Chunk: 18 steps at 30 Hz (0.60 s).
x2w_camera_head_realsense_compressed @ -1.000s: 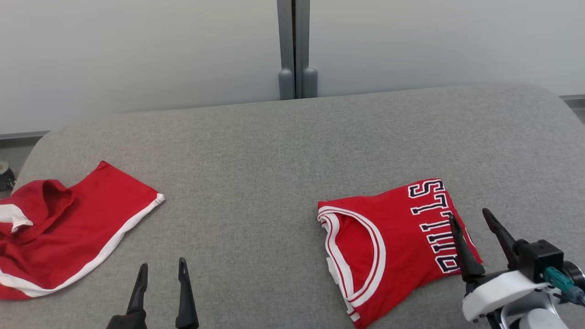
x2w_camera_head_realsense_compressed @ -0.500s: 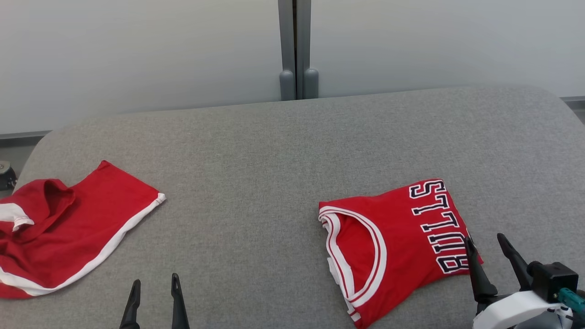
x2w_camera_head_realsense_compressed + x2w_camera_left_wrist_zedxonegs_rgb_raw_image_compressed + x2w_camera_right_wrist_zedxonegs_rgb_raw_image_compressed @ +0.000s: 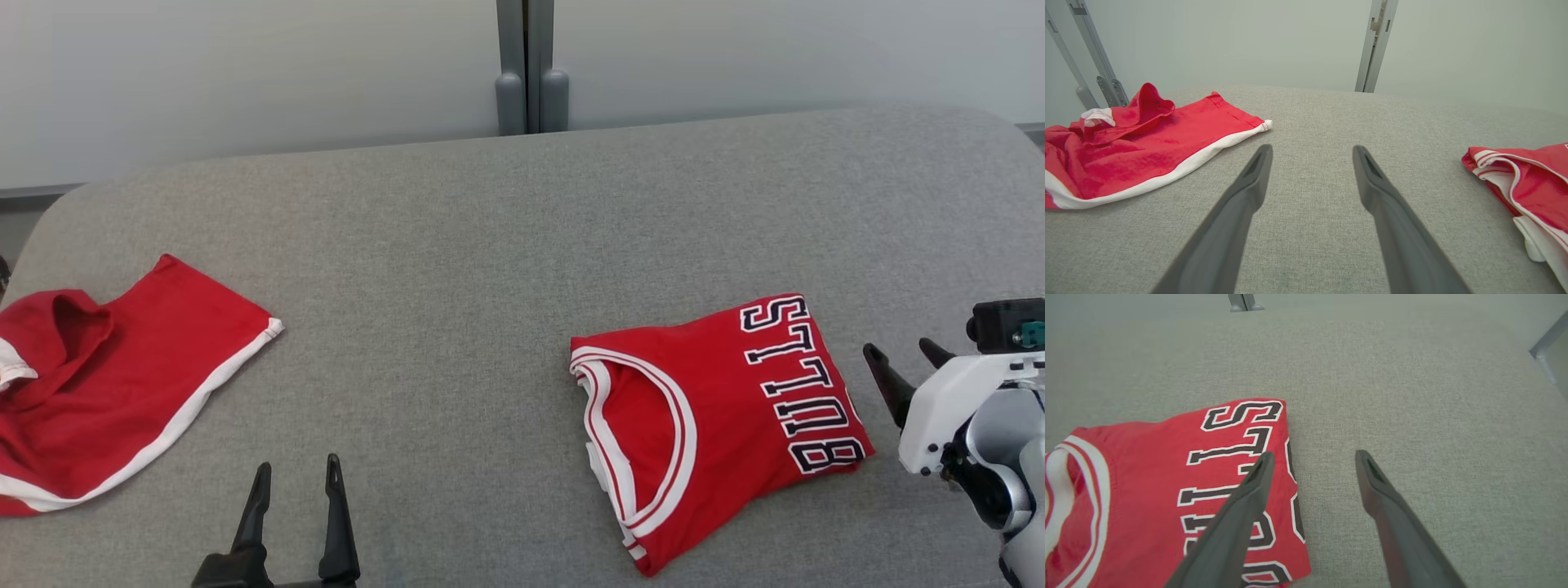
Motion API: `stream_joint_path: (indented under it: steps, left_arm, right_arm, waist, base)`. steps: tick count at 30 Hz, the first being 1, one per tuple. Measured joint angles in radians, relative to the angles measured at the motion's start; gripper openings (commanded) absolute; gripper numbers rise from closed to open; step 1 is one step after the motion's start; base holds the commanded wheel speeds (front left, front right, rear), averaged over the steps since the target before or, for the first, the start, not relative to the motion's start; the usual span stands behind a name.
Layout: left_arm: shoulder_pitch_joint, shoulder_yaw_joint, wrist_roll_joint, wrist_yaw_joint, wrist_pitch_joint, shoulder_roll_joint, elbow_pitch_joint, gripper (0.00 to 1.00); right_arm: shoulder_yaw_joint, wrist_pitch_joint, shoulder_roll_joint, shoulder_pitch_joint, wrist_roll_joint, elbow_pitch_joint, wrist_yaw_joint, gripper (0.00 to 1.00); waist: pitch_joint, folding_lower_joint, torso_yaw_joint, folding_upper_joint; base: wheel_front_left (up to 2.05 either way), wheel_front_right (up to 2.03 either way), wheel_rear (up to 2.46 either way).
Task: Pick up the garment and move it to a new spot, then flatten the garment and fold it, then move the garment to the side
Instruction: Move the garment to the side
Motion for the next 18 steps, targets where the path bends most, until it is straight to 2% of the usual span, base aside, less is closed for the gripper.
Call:
stream_joint_path:
  steps: [3, 10, 11, 12, 13, 18]
  left_arm:
    - [-0.023, -0.007, 0.000, -0.004, 0.000, 0.000, 0.004, 1.00]
    - [-0.063, -0.019, 0.001, -0.008, 0.000, 0.000, 0.011, 1.00]
    - [-0.066, -0.022, 0.001, -0.008, 0.000, 0.000, 0.012, 1.00]
    - [-0.069, -0.024, 0.001, -0.008, 0.000, 0.000, 0.013, 1.00]
    - [-0.074, -0.028, 0.001, -0.007, 0.000, 0.000, 0.013, 1.00]
    - [-0.080, -0.027, 0.000, 0.001, 0.000, 0.000, 0.006, 1.00]
  right_arm:
    - [0.032, 0.080, 0.002, -0.033, 0.003, 0.050, 0.000, 1.00]
    - [0.064, 0.110, 0.040, -0.117, -0.032, 0.210, 0.000, 1.00]
    - [0.067, 0.119, 0.050, -0.129, -0.028, 0.233, 0.000, 0.79]
    - [0.067, 0.123, 0.062, -0.141, -0.019, 0.254, -0.001, 0.29]
    - [0.067, 0.123, 0.066, -0.152, -0.008, 0.267, -0.001, 0.00]
    - [0.066, 0.070, 0.070, -0.198, 0.013, 0.292, 0.000, 0.00]
  waist:
    - [0.030, 0.0000, 0.011, 0.0000]
    - [0.089, 0.0000, 0.047, 0.0000]
    - [0.096, 0.0000, 0.053, 0.0000]
    - [0.103, 0.0000, 0.059, 0.0000]
    - [0.109, 0.0000, 0.064, 0.0000]
    - [0.130, 0.0000, 0.077, 0.0000]
  base:
    - [0.00, 0.00, 0.00]
    - [0.00, 0.00, 0.00]
    - [0.00, 0.00, 0.00]
    - [0.00, 0.00, 0.00]
    - [0.00, 0.00, 0.00]
    - [0.00, 0.00, 0.00]
